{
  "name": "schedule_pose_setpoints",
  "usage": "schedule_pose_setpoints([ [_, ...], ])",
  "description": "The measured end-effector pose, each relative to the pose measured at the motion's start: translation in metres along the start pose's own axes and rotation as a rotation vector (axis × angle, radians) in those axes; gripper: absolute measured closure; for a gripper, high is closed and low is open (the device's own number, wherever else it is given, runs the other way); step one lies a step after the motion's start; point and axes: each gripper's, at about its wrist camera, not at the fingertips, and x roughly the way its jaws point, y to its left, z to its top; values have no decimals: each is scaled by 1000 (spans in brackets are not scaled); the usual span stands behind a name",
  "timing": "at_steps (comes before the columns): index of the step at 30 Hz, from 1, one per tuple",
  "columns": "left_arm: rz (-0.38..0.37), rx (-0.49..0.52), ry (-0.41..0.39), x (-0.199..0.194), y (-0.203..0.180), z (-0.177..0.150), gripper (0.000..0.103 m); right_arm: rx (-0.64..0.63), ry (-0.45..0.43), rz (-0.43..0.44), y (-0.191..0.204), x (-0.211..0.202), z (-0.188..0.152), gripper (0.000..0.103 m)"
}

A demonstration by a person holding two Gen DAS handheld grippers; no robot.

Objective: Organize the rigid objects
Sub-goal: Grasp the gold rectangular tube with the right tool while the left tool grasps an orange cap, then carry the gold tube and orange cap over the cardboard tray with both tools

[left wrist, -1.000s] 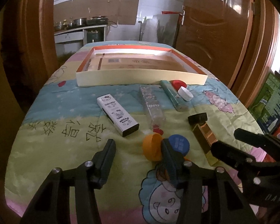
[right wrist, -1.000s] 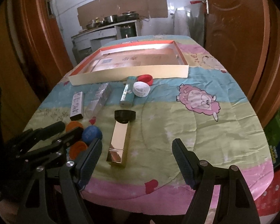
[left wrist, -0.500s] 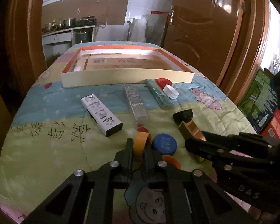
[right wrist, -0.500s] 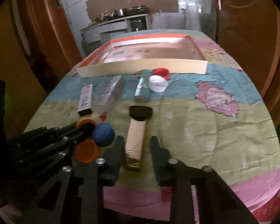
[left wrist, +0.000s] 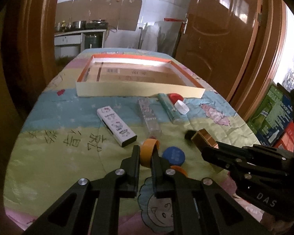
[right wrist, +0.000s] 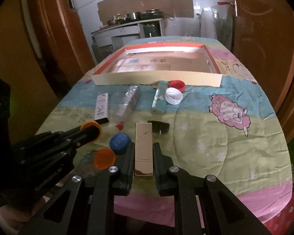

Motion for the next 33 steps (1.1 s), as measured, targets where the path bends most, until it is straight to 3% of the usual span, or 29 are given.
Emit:
schedule_pose_setpoints([
  [16, 24, -15, -70, -27, -4, 44, 93, -16, -96, 1, 1, -31, 33, 85],
  [25, 100, -15, -138, -30, -1, 107, 93, -45, -147, -22, -10, -36, 88, 85],
  [33, 120, -48, -135, -7, 11, 160, 93, -21, -121, 9, -33, -15, 141, 85],
])
